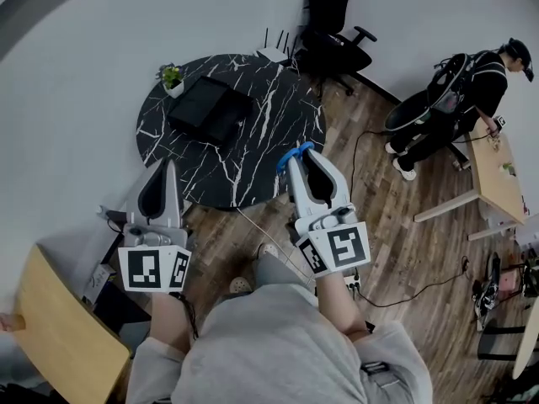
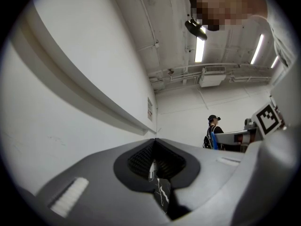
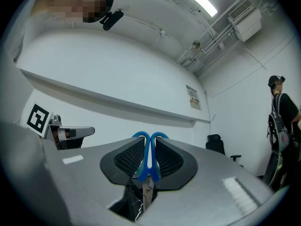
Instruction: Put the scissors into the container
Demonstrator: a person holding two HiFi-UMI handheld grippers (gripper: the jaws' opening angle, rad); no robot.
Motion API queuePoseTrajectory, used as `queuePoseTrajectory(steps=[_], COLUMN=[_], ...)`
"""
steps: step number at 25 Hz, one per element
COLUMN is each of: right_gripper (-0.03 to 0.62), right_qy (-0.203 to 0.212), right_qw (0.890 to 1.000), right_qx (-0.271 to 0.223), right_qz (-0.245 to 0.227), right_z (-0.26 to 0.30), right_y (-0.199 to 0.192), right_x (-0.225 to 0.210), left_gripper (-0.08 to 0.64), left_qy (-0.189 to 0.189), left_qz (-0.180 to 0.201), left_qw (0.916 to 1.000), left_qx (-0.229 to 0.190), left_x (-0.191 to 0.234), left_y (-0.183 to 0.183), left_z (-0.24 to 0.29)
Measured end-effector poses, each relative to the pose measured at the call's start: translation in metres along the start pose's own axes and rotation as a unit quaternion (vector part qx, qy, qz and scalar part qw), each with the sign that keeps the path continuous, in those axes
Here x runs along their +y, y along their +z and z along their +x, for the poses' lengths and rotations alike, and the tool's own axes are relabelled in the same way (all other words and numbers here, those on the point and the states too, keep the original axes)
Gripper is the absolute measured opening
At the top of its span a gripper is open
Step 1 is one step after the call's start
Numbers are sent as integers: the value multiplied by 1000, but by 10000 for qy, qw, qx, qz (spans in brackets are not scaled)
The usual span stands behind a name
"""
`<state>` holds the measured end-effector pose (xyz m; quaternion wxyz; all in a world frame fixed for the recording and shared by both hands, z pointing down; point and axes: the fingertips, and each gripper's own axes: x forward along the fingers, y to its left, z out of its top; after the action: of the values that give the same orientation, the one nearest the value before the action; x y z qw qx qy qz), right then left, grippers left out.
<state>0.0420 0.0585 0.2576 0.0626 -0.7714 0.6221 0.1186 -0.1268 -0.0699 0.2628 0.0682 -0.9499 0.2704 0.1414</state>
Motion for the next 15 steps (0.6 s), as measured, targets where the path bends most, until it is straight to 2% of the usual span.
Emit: queuePoseTrajectory(steps=[7,15], right_gripper=[75,75], right_qy=[26,175], right_qw=[10000,9998], right_qx=[10,-9], right_qz=[-32,-46], right_z=[40,106], right_y=[-10,-23], right_x=[-13,-44], left_gripper=[58,58], left_qy=[49,125], left_qz=[-27,40], left_qw=[10000,9999], left_qx=[15,5], left_x=[21,42], left_y=[-15,-31], left_z=[33,98])
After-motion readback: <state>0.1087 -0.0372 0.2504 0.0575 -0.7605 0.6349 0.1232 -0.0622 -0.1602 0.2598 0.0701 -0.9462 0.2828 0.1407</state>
